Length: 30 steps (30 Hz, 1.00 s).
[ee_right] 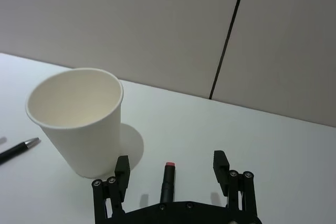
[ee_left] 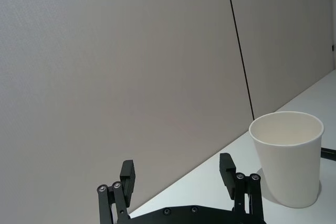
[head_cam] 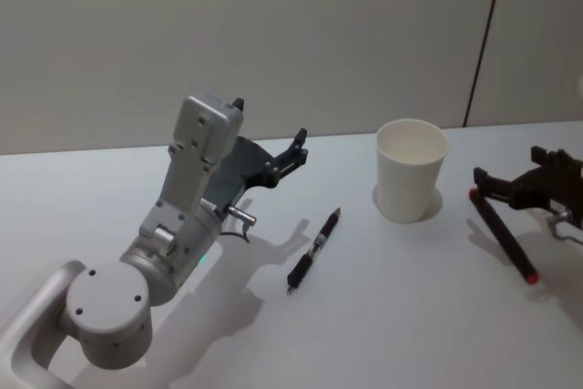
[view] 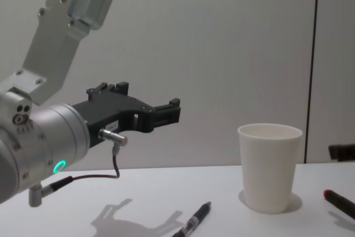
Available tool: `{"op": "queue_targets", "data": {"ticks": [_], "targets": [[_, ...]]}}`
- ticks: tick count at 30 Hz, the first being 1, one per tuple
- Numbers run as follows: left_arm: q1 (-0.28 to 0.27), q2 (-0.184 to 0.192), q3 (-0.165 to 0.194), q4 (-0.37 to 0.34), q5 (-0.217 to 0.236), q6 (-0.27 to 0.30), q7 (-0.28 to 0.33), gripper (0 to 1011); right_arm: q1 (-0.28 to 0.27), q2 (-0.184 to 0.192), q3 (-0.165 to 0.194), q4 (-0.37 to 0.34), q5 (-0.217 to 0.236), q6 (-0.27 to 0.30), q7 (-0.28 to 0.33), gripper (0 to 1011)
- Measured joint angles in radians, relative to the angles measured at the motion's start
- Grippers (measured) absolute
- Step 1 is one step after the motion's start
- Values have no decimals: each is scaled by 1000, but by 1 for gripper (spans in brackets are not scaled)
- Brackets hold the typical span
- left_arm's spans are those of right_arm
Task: Place the pen into the pen holder.
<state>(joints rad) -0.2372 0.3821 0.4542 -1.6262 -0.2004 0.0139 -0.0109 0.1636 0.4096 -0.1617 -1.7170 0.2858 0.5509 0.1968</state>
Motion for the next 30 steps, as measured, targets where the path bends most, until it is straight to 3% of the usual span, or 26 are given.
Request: {"op": "queue_targets", "data": {"ticks": [4, 9, 30], "targets": [[0, 0, 0, 0, 0, 0, 0, 1001, 6, -5, -16, 23, -42, -8, 14, 1001], [0, 0, 0, 0, 0, 0, 0, 1001, 12, -14, -26, 45, -59, -16, 14, 1001], [0, 0, 0, 0, 0, 0, 0, 1001, 10, -58, -43, 142, -36, -66, -56, 1001]]}}
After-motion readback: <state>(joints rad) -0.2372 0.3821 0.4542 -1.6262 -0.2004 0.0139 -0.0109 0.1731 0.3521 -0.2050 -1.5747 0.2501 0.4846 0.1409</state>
